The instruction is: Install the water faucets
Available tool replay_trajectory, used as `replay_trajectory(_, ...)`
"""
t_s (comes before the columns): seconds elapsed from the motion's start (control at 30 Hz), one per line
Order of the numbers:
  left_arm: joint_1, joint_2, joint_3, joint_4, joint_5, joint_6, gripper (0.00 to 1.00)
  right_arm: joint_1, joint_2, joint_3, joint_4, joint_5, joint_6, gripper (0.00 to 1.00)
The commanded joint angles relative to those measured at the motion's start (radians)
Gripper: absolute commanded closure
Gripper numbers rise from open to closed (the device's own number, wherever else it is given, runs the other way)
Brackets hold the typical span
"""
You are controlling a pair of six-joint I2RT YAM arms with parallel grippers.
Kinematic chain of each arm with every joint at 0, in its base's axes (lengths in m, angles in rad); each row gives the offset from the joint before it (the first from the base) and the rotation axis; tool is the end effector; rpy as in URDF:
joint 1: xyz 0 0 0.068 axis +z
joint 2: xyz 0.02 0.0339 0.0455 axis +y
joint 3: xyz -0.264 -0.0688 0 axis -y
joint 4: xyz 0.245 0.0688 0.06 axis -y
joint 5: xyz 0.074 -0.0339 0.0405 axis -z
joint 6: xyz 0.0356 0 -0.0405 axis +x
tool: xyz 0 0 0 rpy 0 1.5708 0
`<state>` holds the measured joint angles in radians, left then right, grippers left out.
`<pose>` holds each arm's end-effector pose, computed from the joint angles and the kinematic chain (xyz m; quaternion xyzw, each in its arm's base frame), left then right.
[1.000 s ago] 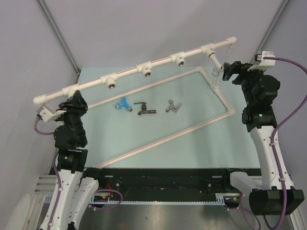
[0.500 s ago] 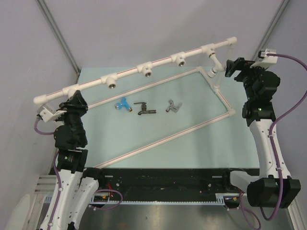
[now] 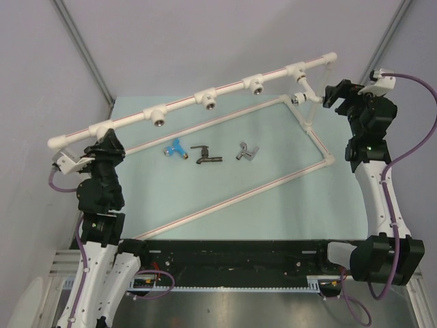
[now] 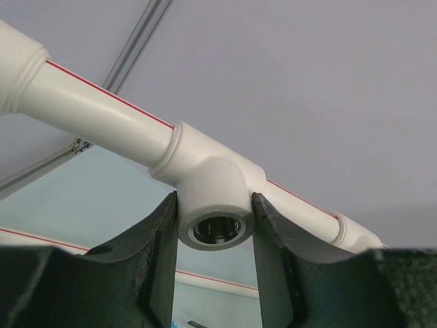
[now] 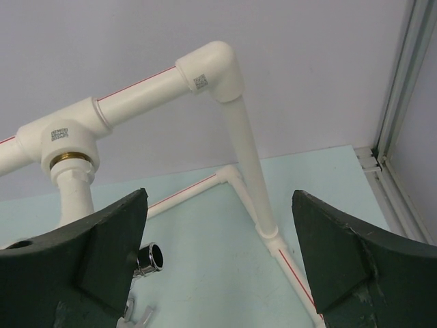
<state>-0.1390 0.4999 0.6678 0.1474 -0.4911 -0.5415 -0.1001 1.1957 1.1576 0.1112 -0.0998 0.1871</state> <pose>0.1212 0.0000 0.3728 -0.3067 0.5189 -0.1274 0.7877 0.2785 -0.0244 0.4178 0.0611 0.6782 0.0657 0.7294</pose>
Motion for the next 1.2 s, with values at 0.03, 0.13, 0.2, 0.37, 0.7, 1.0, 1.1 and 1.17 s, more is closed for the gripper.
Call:
replay_trajectory(0.03,-0.014,0.002,-0.014,-0.043,0.086,0.02,1.0,0.051,0.061,0.027,-0.073,-0.026,-0.017,0.09)
replay_trajectory(0.13,-0.014,0.002,-0.016,-0.043,0.086,0.021,1.0,0.068,0.091,0.025,-0.094,-0.052,-0.005,0.09)
replay_trajectory(0.2,-0.014,0.0,-0.016,-0.043,0.086,0.021,1.0,0.074,0.104,0.011,-0.078,-0.078,0.012,0.08)
replay_trajectory(0.37,-0.014,-0.003,-0.016,-0.042,0.086,0.021,1.0,0.063,0.113,-0.001,-0.077,-0.118,0.049,0.08)
replay_trajectory(0.7,-0.014,0.0,-0.016,-0.042,0.088,0.021,1.0,0.071,-0.057,0.002,-0.001,0.005,-0.158,0.07)
replay_trajectory(1.0,-0.014,-0.001,-0.016,-0.04,0.092,0.017,1.0,0.223,-0.159,0.01,-0.03,0.044,-0.66,0.05)
replay_trajectory(1.1,-0.014,-0.003,-0.016,-0.04,0.091,0.018,1.0,0.313,-0.162,0.01,-0.091,0.099,-0.785,0.03)
replay_trajectory(1.17,-0.016,-0.001,-0.016,-0.04,0.088,0.02,1.0,0.376,-0.153,0.01,-0.107,0.193,-0.902,0.02)
